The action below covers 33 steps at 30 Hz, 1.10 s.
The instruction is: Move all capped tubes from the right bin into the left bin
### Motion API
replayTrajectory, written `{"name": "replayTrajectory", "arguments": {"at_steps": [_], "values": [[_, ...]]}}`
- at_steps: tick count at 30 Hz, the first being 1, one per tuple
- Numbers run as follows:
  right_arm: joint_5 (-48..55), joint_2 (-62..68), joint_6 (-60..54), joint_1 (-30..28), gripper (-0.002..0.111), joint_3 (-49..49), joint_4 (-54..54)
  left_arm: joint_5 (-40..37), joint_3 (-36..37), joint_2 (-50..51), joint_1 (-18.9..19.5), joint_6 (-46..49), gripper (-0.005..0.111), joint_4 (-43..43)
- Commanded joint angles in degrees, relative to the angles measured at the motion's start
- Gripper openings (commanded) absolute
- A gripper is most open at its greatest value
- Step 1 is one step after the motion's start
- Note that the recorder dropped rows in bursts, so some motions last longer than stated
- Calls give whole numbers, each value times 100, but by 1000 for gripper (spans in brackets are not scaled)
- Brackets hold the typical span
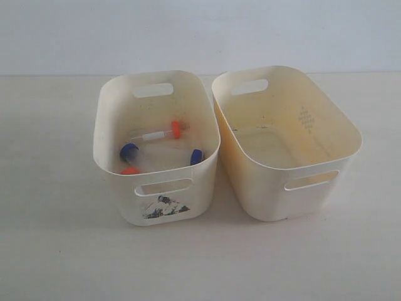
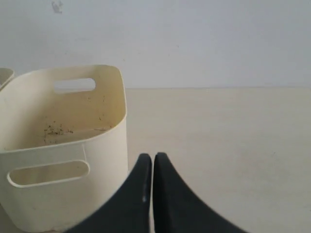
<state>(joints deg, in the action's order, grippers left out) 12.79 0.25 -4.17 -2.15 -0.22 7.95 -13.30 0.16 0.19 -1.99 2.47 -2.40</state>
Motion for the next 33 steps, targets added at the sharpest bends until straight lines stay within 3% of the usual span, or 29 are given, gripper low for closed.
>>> {"name": "replayTrajectory", "arguments": {"at_steps": [1,4,33], "values": [[345,-25,720,-19,1,22,-693,37,-16,-19,5,-48,4,10],[714,-25,690,-19,1,22,-737,37,-16,-19,5,-48,4,10],[715,-25,567,-19,1,22,-737,37,-16,-19,5,-48,4,10]]}}
